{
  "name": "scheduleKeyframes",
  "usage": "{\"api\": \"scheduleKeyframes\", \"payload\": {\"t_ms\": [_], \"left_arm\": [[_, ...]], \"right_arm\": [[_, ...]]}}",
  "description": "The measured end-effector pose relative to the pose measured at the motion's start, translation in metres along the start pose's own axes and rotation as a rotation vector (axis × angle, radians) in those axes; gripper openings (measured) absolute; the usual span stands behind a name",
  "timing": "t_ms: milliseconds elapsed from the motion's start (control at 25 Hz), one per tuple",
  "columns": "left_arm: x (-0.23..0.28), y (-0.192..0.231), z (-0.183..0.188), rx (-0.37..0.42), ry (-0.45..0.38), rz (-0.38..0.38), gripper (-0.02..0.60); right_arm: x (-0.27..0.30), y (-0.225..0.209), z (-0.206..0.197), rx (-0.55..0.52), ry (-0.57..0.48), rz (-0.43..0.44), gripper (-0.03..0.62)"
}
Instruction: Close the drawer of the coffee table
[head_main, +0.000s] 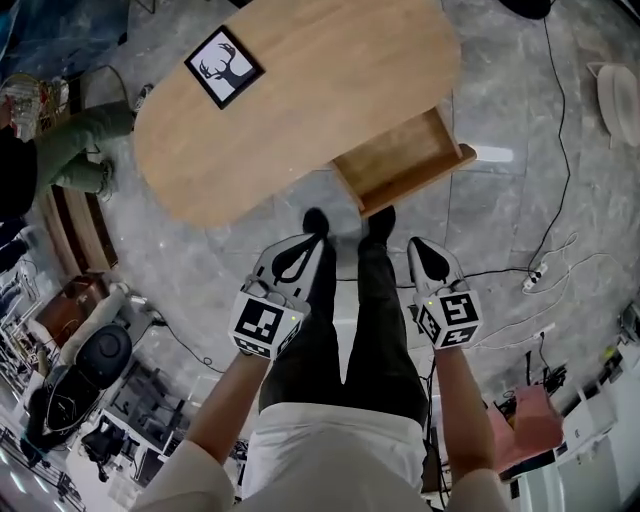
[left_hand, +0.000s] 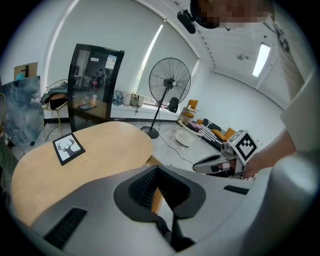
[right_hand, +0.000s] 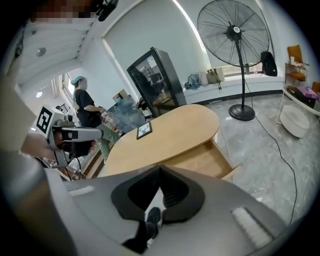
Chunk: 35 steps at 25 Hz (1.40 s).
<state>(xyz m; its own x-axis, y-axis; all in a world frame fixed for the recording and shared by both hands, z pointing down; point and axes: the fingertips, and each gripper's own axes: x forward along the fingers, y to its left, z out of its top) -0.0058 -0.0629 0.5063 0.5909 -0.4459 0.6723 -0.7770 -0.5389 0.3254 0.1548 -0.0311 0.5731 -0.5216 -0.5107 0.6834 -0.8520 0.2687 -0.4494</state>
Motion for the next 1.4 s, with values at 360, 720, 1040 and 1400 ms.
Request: {"api": "scheduleKeyframes", "payload": {"t_ms": [360,720,1040,1400], "left_arm": [[0.054,0.004,-0.047,-0.010,0.037,0.001,0.006],[0.090,0.005,-0.096,0.033,0.059,-0.036,0.006],[0.112,0.016,-0.134,0.044,0.084,-0.061,0.006],[0.135,0.021,-0.171,-0.024,0.122,-0.071,0.006]], "right_arm": [[0.057,-0.042,-0.064,0.043,0.076,-0.030,0.011],[0.103,-0.072,-0.119,0.144,0.101,-0.046,0.029],[0.142,-0.093,-0.159,0.390,0.080,-0.084,0.132],[0.178,-0.121,-0.182,0.587,0.054,-0.123,0.241]]}}
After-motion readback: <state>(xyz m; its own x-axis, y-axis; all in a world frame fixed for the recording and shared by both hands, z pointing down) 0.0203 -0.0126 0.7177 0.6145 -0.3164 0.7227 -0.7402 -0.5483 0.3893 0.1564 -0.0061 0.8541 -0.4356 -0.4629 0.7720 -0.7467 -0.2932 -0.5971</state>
